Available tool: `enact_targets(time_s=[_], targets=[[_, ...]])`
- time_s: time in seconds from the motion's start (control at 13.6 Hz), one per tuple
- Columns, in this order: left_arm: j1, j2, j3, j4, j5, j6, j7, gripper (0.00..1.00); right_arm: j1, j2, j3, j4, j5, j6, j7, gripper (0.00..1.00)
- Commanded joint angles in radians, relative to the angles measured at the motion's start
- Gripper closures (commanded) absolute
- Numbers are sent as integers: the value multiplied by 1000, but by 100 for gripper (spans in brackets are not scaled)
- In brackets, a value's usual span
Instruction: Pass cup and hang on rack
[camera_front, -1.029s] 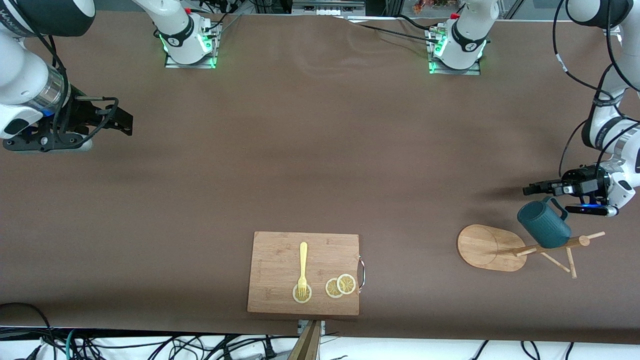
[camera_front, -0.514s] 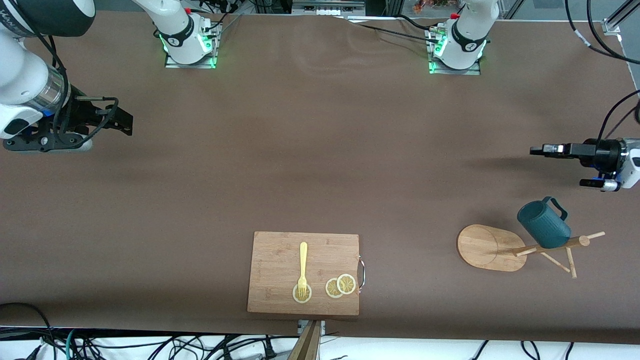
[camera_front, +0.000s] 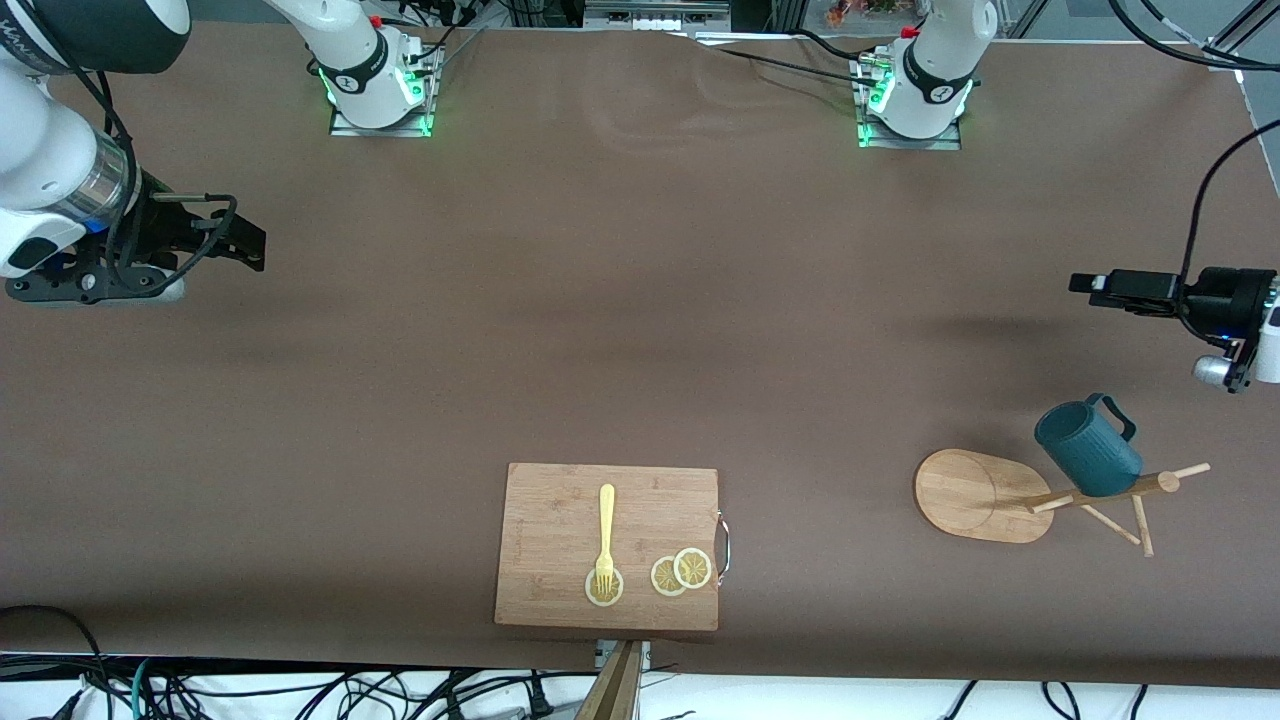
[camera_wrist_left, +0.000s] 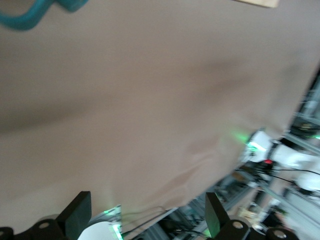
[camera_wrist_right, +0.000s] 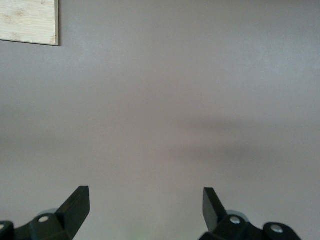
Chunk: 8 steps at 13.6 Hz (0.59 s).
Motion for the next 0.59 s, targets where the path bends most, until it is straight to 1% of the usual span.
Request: enact_targets(time_s=[0.0,0.07,0.22,0.29,0.37,0.51], targets=[[-104,-48,12,15,168,75,-42,0,-11,-20,10,-21,-9,5,0,0],[-140,-60,14,19,227,105,-41,0,-11,-20,10,-21,-9,4,0,0],[-226,-71,12,69,386,159,-38,0,-10,-17,10,-20,-9,10,2,0],[-254,-77,12,93,447,188,-39,0,-10,-17,12,-20,-7,9,3,0],[-260,-91,9,100,463,234,-41,0,-8,-17,13,-20,-6,10,12,0],[-257,-146,8,108,465,251,-47,0,1,-17,15,-18,-6,12,16,0]])
